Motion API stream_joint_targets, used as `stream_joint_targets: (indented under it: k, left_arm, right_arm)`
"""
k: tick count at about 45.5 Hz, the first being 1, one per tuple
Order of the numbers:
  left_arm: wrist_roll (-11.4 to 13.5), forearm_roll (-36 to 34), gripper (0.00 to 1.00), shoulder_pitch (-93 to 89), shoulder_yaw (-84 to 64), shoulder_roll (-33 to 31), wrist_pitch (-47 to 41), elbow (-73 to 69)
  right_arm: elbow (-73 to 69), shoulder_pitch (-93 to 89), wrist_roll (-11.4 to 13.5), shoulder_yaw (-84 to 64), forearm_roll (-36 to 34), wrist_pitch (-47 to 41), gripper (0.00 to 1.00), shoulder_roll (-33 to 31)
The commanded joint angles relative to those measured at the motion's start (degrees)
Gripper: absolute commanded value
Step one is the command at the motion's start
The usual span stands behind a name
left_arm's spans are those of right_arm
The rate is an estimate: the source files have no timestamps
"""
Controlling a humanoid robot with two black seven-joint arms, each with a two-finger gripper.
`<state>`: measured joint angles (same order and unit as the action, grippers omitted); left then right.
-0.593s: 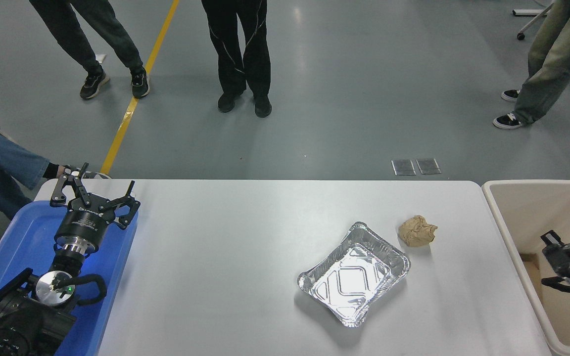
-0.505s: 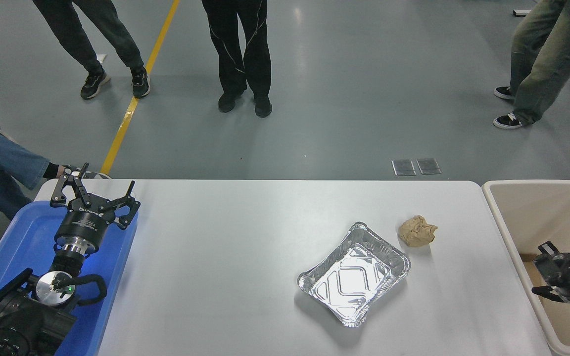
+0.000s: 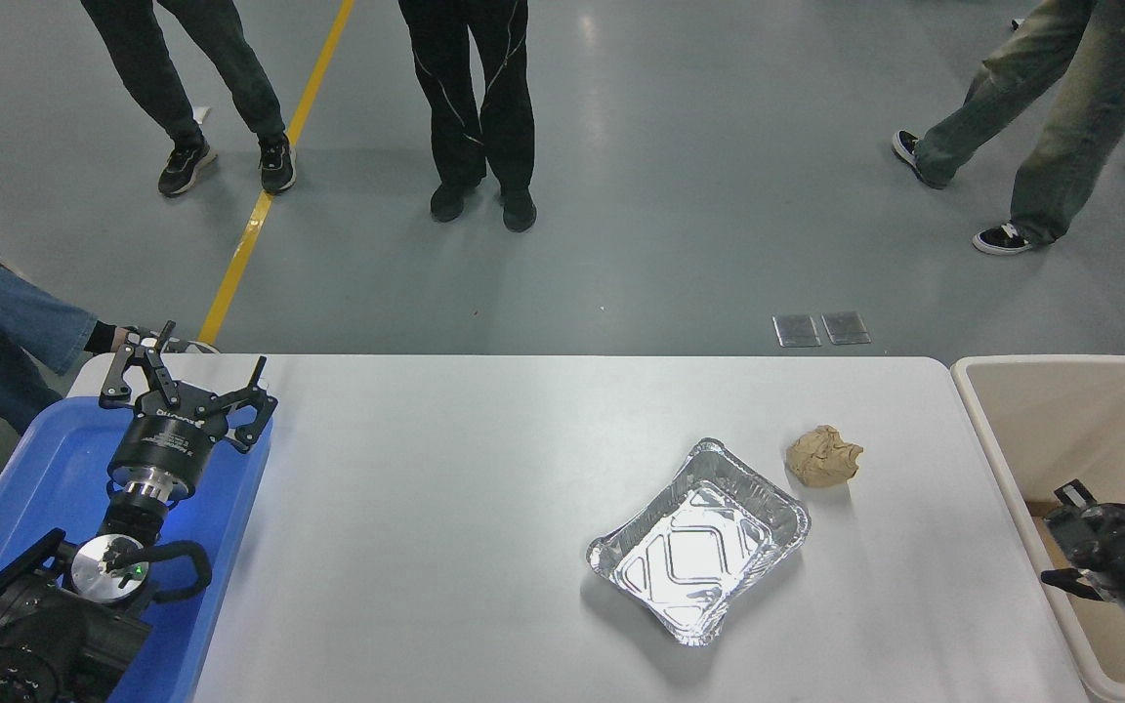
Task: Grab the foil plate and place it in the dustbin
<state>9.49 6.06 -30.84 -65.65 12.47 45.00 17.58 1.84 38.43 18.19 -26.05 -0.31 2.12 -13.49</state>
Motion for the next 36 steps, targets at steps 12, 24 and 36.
stream_joint_targets:
  k: [12, 24, 36]
  left_arm:
    - [0.00, 0.00, 0.99, 0.08, 0.00, 0.01, 0.00, -0.09]
    - [0.00, 0.00, 0.99, 0.08, 0.09, 0.09, 0.00, -0.09]
    - [0.00, -0.09, 0.99, -0.01, 0.26, 0.09, 0.00, 0.00]
  right_arm:
    - [-0.96, 3.23, -0.35, -0.58, 0.05, -4.75, 0.00, 0.48]
    - [-19.39, 12.80, -0.44, -1.63, 1.28, -7.75, 0.02, -8.82]
    - [-37.07, 28.79, -0.52, -13.59, 3.30, -12.40, 0.89, -13.84]
